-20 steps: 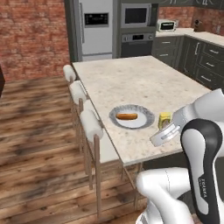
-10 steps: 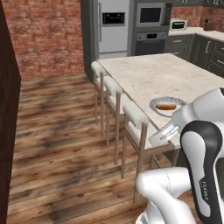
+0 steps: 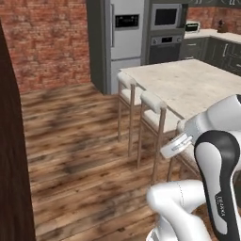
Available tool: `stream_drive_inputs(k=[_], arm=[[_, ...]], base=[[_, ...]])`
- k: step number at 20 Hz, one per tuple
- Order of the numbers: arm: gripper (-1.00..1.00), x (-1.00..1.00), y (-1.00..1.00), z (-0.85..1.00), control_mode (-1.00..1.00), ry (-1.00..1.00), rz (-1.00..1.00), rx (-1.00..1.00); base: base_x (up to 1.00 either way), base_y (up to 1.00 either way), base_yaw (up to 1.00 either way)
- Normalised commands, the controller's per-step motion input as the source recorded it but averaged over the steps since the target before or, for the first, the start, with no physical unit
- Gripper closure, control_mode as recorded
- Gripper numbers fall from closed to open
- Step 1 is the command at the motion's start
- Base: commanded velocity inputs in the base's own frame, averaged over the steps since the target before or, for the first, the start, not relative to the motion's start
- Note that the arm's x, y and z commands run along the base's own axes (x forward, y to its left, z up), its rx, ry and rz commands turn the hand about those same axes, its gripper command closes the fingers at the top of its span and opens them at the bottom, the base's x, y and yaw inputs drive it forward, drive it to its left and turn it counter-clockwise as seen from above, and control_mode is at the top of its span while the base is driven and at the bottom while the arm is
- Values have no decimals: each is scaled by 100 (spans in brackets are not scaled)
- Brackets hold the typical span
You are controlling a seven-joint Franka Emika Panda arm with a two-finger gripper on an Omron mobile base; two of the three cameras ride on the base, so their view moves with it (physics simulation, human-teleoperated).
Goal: Move the hot dog bun to the plate on the dining table and place the condiment next to that plate. Then navigate to the fridge and take the sausage and place it on the plate as well.
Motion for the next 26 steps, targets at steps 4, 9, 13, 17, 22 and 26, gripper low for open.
stream_drive_inputs(k=[4,9,13,17,22,26], arm=[[-100,0,0,0,100,0,0,0],[-100,0,0,0,100,0,0,0],[-100,0,0,0,100,0,0,0],[-100,0,0,0,100,0,0,0],[-100,0,0,0,100,0,0,0],[-100,0,0,0,100,0,0,0]], base=[[100,94,-33],[99,91,-38],[82,83,-50],[90,85,-45],[100,99,-30],[100,100,-12]])
